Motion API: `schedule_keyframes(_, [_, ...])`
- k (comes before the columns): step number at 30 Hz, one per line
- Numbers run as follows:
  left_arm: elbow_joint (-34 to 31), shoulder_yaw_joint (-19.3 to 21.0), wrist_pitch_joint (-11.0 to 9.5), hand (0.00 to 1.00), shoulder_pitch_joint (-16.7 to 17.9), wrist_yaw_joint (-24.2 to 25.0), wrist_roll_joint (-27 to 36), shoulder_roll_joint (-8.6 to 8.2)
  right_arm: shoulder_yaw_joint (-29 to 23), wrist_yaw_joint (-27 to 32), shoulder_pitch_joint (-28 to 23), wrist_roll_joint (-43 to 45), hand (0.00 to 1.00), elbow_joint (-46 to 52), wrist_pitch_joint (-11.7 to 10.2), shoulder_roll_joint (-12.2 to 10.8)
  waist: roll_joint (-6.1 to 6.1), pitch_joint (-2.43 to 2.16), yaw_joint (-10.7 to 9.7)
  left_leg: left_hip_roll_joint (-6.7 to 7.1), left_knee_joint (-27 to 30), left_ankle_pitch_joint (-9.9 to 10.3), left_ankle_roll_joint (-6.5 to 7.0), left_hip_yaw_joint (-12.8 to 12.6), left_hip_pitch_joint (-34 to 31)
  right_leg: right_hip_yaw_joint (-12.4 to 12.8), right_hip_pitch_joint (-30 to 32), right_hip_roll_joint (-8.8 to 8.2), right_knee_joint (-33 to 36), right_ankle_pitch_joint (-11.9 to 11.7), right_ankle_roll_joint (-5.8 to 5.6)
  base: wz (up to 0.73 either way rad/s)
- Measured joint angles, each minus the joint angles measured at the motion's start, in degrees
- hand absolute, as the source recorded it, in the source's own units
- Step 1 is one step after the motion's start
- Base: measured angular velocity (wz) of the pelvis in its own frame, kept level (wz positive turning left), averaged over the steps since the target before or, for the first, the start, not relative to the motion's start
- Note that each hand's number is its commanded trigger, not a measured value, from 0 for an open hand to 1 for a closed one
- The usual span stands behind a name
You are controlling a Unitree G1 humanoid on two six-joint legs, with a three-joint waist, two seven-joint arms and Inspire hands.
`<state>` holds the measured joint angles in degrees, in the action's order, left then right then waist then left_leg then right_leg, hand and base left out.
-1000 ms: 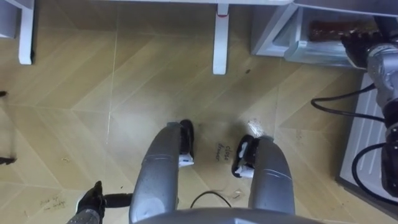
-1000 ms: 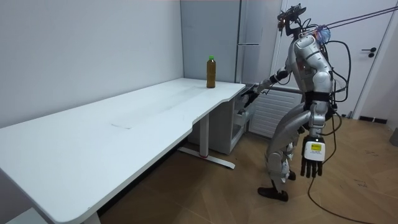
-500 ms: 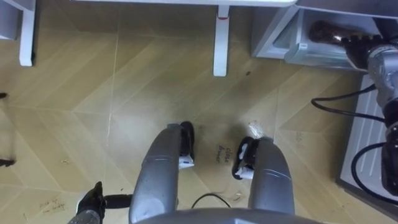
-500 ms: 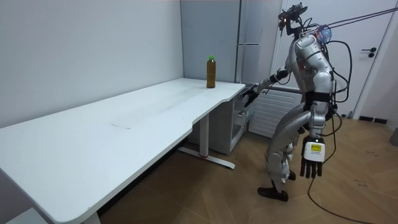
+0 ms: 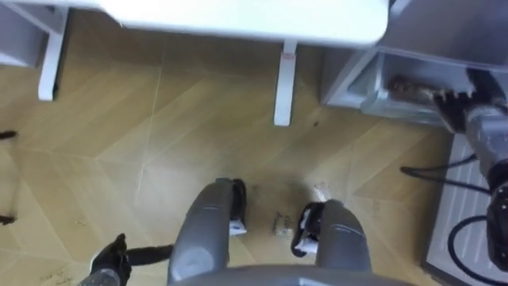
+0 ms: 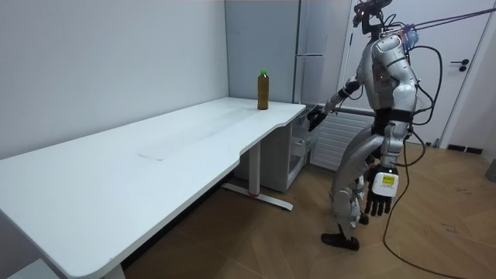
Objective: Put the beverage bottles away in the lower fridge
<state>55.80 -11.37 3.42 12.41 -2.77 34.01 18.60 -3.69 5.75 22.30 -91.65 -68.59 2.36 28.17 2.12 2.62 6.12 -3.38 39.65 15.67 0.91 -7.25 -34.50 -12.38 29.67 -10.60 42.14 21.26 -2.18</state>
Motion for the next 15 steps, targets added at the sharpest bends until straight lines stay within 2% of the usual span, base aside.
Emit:
schedule_keyframes(1, [0.71,0.25,-0.04,0.0,0.21,0.05,0.02,0.0,-1.28,-0.87,-2.34,0.71,0.0,-0.94,0.02,0.0,0.24,-0.24,-0.18,-0.02,-1.41,-0.15,-0.22,0.31,1.85,-0.58,-2.38,0.42,-2.24,-0.52,-0.14,0.07])
schedule_keyframes(2, [1.22,1.29,0.03,0.0,0.76,0.13,-0.03,-0.06,-2.05,-1.67,-5.18,2.35,0.0,-0.67,0.04,-0.24,0.61,-0.85,-0.31,-0.1,-2.75,-0.27,-0.4,0.46,3.48,-0.99,-4.38,0.82,-4.28,-1.08,-0.22,0.04])
schedule_keyframes(5, [1.84,2.15,0.36,0.0,1.33,0.12,0.12,-0.29,-1.58,-3.59,-10.5,9.98,0.0,-1.46,-0.23,-1.81,0.72,-1.51,-2.05,-0.04,-6.35,-0.49,-0.72,1.13,8.56,-1.93,-10.34,1.91,-9.93,-2.49,-0.62,0.05])
schedule_keyframes(7, [1.88,2.26,0.35,0.0,1.32,0.55,0.04,-0.54,1.22,-4.81,-14.37,14.47,0.0,-2.08,-0.19,-2.73,0.49,-1.89,-2.74,0.04,-9.35,-0.95,-0.98,1.25,12.52,-2.01,-15.07,2.8,-14.39,-3.84,-0.82,-0.02])
schedule_keyframes(8, [1.61,2.6,0.16,0.0,1.41,1.12,0.05,-0.63,1.75,-5.76,-16.9,16.87,0.0,-2.68,-0.03,-3.66,0.55,-2.34,-2.78,0.1,-11.13,-1.1,-1.15,1.17,15.01,-2.12,-17.55,3.11,-16.82,-4.38,-0.92,0.0])
schedule_keyframes(9, [1.56,3.21,-0.07,0.0,1.6,1.19,0.1,-0.83,1.82,-5.78,-18.22,18.25,0.0,-2.65,0.09,-4.15,0.63,-2.54,-2.76,0.19,-11.92,-1.15,-1.23,1.1,16.11,-2.12,-18.64,3.17,-17.69,-4.55,-0.99,-0.04])
schedule_keyframes(11, [2.08,4.66,-1.13,0.0,1.76,1.18,0.02,-1.8,2.49,-6.13,-21.75,22.36,0.0,-2.63,0.13,-5.65,0.55,-2.68,-2.87,0.28,-13.88,-1.27,-1.47,0.88,19.24,-2.17,-21.75,3.48,-20.02,-4.86,-1.05,-0.05])
schedule_keyframes(13, [2.08,5.82,-2.73,0.0,2.18,1.17,-0.4,-3.2,3.49,-6.7,-26.4,26.81,0.0,-2.87,-0.3,-8.42,0.65,-2.7,-2.81,0.2,-15.99,-1.51,-1.96,0.82,22.34,-2.29,-25.13,4.14,-22.95,-5.38,-0.93,-0.04])
schedule_keyframes(14, [2.08,7.11,-3.48,0.0,2.91,1.15,-0.87,-4.49,3.58,-6.86,-28.35,29.65,0.0,-2.83,-0.36,-10.17,0.87,-2.62,-2.87,0.23,-17.16,-1.71,-2.25,0.71,23.9,-2.27,-26.51,4.32,-24.21,-5.68,-0.89,-0.06])
schedule_keyframes(15, [2.21,7.53,-3.66,0.0,3.31,1.17,-0.89,-5.08,3.54,-6.93,-29.16,31.04,0.0,-2.82,-0.36,-11.16,0.88,-2.62,-2.85,0.23,-17.75,-1.8,-2.39,0.56,24.71,-2.2,-27.23,4.42,-24.85,-5.76,-0.84,-0.11])
